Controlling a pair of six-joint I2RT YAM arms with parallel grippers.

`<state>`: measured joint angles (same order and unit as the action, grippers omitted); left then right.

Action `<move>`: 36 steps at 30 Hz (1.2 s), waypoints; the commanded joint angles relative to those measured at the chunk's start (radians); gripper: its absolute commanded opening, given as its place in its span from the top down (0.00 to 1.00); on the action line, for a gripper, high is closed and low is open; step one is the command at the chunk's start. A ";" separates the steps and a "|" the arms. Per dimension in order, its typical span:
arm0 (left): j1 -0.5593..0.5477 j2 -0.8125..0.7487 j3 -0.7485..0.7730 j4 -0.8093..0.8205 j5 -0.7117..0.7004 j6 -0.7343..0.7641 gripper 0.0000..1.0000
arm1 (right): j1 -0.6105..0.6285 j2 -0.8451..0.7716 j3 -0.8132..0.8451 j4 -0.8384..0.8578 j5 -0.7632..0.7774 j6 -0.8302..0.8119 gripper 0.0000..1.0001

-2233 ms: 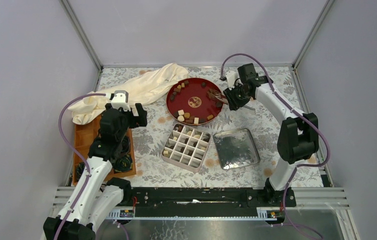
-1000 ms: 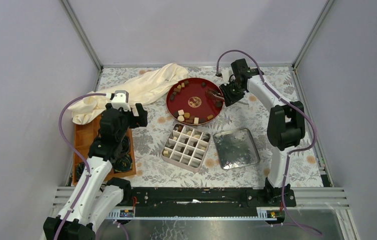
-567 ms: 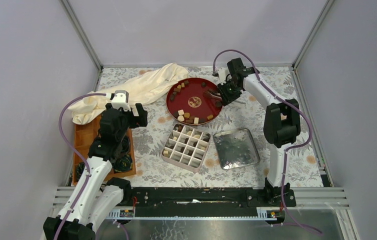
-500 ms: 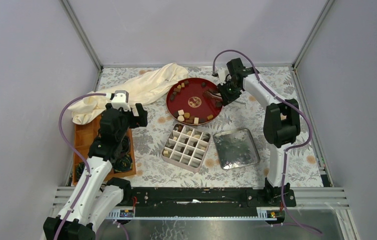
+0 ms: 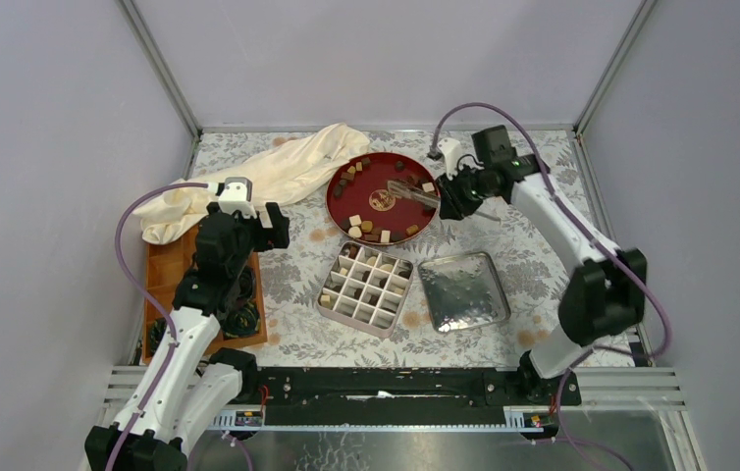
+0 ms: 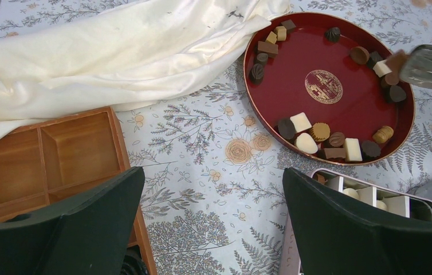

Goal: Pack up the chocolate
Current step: Pick up the fake chocolate from the plate, then place the fake chocolate in the packing box.

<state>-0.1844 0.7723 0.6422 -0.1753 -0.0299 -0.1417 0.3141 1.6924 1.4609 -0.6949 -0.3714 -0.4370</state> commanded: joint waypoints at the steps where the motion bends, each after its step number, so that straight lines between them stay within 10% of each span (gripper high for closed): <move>1: -0.006 -0.025 -0.008 0.026 0.001 0.008 0.01 | 0.012 -0.214 -0.095 0.018 -0.340 -0.160 0.96; 36: -0.006 -0.042 -0.018 0.039 -0.047 0.015 0.01 | 0.431 -0.145 -0.173 -0.210 -0.156 -0.460 0.92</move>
<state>-0.1844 0.7456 0.6312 -0.1741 -0.0757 -0.1413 0.7338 1.5543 1.2907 -0.9005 -0.5480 -0.8719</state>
